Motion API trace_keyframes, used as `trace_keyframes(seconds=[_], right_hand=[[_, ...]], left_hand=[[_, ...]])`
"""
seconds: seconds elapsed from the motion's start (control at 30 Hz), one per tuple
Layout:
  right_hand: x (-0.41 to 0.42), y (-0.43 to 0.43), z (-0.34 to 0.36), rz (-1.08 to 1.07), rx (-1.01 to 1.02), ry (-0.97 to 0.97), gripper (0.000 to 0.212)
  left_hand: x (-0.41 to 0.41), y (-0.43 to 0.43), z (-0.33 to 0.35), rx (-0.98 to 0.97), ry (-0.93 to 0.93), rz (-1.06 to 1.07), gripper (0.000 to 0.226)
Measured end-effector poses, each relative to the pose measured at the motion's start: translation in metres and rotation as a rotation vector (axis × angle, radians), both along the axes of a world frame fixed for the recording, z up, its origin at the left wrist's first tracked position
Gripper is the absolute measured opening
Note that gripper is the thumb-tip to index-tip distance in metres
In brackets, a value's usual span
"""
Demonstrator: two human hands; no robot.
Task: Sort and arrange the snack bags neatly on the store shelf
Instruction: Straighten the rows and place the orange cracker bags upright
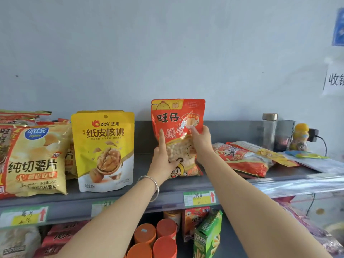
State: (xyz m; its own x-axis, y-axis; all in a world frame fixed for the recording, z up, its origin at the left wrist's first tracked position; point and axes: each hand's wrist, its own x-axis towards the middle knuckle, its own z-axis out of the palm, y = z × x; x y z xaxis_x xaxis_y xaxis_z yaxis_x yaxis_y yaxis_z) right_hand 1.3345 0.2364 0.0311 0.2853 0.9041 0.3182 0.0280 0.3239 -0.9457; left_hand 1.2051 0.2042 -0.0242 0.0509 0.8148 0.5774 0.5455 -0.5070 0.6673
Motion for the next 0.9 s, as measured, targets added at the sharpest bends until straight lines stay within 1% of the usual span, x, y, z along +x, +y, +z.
trace_keyframes(seconds=[0.07,0.1,0.13,0.17,0.23,0.3,0.37,0.43,0.5,0.53,0.6,0.63,0.7,0.77,0.83,0.9], right_hand=[[0.001,0.007,-0.004,0.044,-0.121,-0.167,0.067],[0.002,0.010,-0.009,0.060,-0.167,-0.256,0.078],[0.003,0.012,-0.017,0.083,-0.190,-0.346,0.083],[0.004,0.015,-0.027,0.119,-0.190,-0.445,0.083],[0.007,0.020,-0.047,0.172,-0.147,-0.614,0.076],[0.011,0.026,-0.060,0.164,-0.065,-0.622,0.070],[0.015,0.031,-0.064,0.100,0.019,-0.613,0.065],[0.017,0.035,-0.066,0.019,0.062,-0.697,0.061],[0.017,0.036,-0.069,-0.050,0.078,-0.800,0.057],[0.017,0.036,-0.071,-0.069,0.081,-0.830,0.055],[0.017,0.036,-0.071,-0.071,0.074,-0.853,0.054],[0.018,0.035,-0.071,-0.058,0.062,-0.850,0.055],[0.020,0.033,-0.069,-0.033,0.041,-0.836,0.055],[0.023,0.030,-0.067,-0.028,0.060,-0.838,0.054],[0.029,0.027,-0.062,-0.026,0.105,-0.842,0.050],[0.038,0.024,-0.056,-0.032,0.161,-0.865,0.048]], left_hand=[[0.004,0.012,-0.003,-0.049,-0.009,0.057,0.107],[0.007,0.017,-0.004,-0.104,0.001,0.075,0.103],[0.008,0.022,-0.007,-0.159,0.027,0.087,0.099],[0.009,0.025,-0.010,-0.196,0.041,0.087,0.094],[0.011,0.030,-0.014,-0.202,0.016,0.063,0.088],[0.013,0.035,-0.016,-0.163,0.056,0.066,0.089],[0.017,0.040,-0.016,-0.138,0.110,0.074,0.091],[0.019,0.046,-0.017,-0.111,0.171,0.082,0.091],[0.018,0.051,-0.018,-0.114,0.211,0.082,0.091],[0.016,0.052,-0.019,-0.125,0.199,0.068,0.091],[0.013,0.054,-0.020,-0.133,0.168,0.079,0.089],[0.012,0.053,-0.020,-0.119,0.176,0.137,0.087],[0.012,0.050,-0.019,-0.052,0.232,0.303,0.077],[0.016,0.045,-0.015,0.045,0.309,0.403,0.066],[0.023,0.042,-0.012,0.160,0.409,0.436,0.058],[0.033,0.039,-0.007,0.260,0.469,0.439,0.047]])
